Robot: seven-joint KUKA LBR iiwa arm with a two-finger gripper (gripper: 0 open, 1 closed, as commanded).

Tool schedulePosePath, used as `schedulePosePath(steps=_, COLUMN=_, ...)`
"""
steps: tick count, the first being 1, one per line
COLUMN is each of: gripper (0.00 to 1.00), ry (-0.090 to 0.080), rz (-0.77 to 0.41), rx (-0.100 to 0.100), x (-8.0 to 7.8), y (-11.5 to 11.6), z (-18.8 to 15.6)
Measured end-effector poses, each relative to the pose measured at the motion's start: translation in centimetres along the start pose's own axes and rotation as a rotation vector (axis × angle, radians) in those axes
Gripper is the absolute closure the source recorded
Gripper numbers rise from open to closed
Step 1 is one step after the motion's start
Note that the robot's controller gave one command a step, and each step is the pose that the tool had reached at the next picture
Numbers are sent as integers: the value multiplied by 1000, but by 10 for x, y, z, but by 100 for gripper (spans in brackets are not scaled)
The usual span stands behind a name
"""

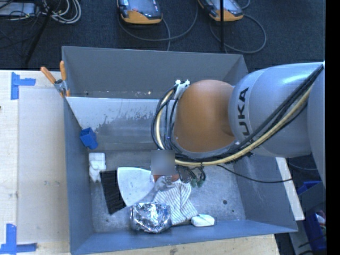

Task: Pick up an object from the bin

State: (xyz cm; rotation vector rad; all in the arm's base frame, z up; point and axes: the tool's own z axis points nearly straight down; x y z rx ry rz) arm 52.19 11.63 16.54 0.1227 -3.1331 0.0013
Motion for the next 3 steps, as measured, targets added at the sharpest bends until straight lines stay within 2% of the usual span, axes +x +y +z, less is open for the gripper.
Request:
schedulePosePath(steps=1, gripper=100, ry=-14, rz=10, rx=-2, x=-1, y=1, z=-15)
schedulePosePath(steps=2, gripper=100, ry=3, rz=7, rx=1, x=4, y=5, z=-7)
schedulePosePath(steps=3, gripper=100, ry=-6, rz=14, rx=0, x=5, y=6, z=-132)
